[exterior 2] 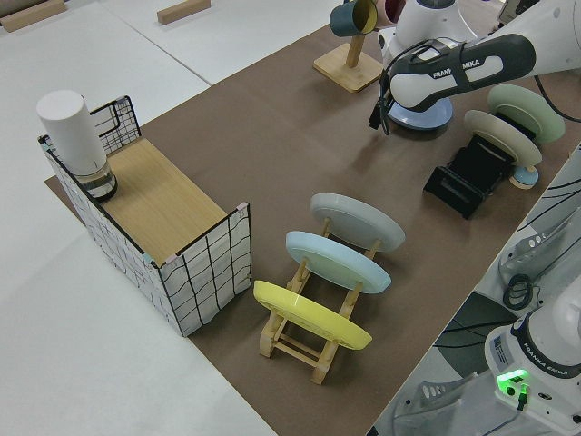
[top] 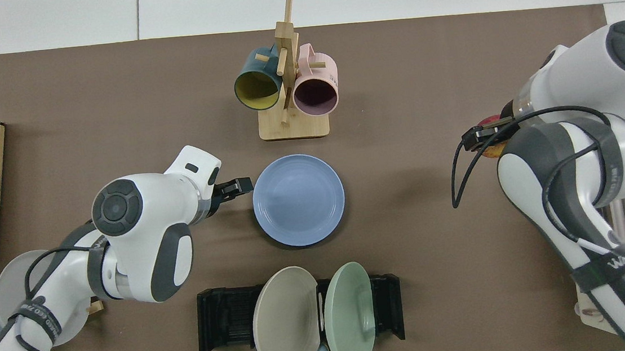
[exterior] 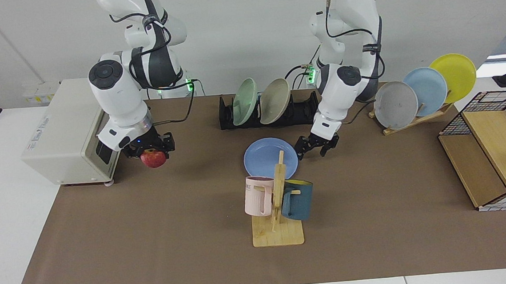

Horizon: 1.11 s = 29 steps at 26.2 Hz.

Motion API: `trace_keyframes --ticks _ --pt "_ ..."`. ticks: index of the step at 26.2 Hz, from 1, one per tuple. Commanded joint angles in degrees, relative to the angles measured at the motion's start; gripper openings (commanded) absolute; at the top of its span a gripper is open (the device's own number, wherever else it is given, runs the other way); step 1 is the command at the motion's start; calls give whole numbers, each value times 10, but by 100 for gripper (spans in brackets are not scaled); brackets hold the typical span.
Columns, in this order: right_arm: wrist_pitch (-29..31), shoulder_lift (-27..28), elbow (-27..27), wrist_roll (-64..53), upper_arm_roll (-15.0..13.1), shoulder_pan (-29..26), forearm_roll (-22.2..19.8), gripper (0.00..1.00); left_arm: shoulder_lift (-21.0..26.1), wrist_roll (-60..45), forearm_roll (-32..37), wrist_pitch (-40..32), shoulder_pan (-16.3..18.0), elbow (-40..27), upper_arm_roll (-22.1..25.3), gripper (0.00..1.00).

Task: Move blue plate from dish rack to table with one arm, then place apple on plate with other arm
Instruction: 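Retract the left gripper while the right gripper carries the apple over the plate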

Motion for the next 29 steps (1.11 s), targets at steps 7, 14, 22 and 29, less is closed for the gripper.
trace_keyframes --ticks 7,14,22,29 --pt "2 -4 -6 120 1 79 4 0 -50 27 119 -248 11 103 48 100" --pt "22 9 -5 217 1 146 4 0 -99 152 116 -418 10 184 126 100" --pt "64 40 1 303 1 210 6 0 -166 210 110 -468 10 203 194 100" --pt "116 87 1 387 1 263 19 0 -183 219 111 -492 10 220 188 100"
